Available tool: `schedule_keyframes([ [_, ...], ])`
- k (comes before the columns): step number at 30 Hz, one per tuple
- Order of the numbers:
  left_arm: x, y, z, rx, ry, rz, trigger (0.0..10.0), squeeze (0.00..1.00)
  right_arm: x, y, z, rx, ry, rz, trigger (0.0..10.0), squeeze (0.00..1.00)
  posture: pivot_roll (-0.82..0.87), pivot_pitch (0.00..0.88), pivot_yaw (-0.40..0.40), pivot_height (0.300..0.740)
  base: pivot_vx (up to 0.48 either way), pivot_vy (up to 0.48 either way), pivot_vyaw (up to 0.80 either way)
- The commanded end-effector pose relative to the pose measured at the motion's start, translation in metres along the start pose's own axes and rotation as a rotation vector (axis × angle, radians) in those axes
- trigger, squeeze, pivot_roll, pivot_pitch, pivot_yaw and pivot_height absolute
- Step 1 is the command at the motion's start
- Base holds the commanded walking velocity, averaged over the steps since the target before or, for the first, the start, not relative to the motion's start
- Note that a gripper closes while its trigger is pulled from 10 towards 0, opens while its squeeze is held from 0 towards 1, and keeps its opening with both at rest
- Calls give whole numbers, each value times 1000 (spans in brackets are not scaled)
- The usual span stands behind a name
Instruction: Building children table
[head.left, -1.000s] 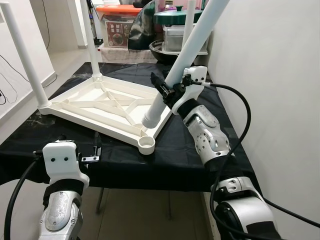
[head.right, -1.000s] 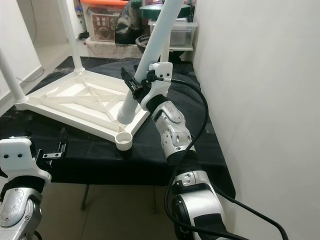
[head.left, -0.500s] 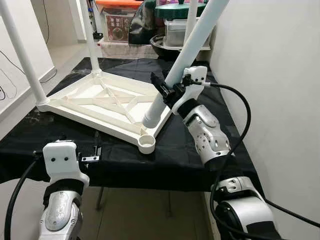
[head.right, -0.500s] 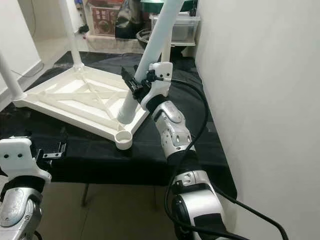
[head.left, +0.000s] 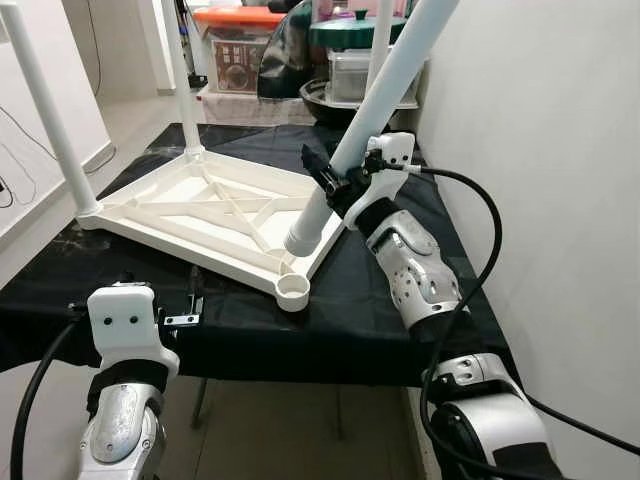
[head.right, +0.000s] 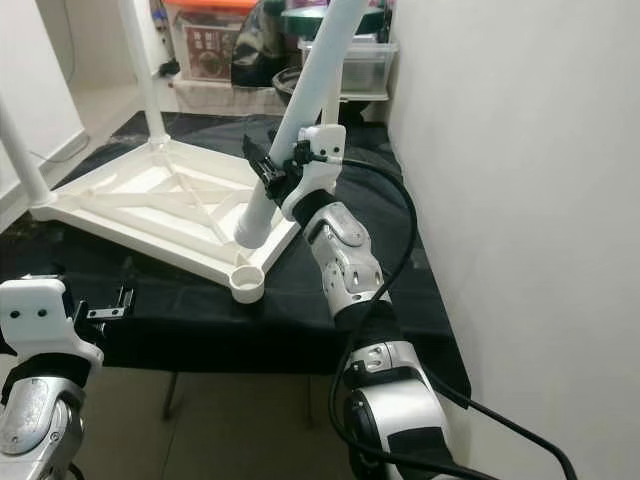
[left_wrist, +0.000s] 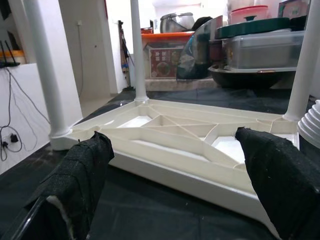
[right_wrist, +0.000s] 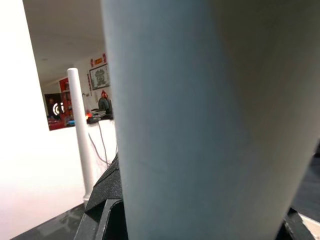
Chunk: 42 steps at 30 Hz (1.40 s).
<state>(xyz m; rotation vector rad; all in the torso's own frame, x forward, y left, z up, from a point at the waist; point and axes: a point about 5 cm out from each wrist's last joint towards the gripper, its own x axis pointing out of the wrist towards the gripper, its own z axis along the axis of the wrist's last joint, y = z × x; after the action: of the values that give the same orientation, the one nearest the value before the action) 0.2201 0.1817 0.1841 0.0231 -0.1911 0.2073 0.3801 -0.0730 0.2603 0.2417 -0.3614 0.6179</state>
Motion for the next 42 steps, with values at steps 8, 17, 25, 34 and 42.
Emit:
schedule_keyframes([
  [8, -1, 2, -3, 21, 9, 6, 10000, 0, 0, -1, 2, -15, -10, -1, 10000, 0, 48, 41, -29, 740, 246, 0, 0],
  [17, 0, 1, -3, 12, 7, 3, 10000, 0, 1, -1, 2, -12, -14, -3, 10000, 0, 46, 33, -27, 740, 244, 0, 0],
  [25, 0, 1, -3, 14, 7, 3, 10000, 0, 1, -2, 3, -15, -13, -4, 10000, 0, 46, 33, -27, 740, 247, 0, 0],
  [34, 0, 2, -4, 14, 7, 3, 10000, 0, 1, -2, 3, -15, -15, -4, 10000, 0, 48, 29, -26, 740, 246, 0, 0],
  [42, -1, 3, -5, -13, 16, 26, 10000, 0, 3, -2, 5, -18, -18, 9, 10000, 0, 48, 34, -27, 740, 32, 0, 0],
])
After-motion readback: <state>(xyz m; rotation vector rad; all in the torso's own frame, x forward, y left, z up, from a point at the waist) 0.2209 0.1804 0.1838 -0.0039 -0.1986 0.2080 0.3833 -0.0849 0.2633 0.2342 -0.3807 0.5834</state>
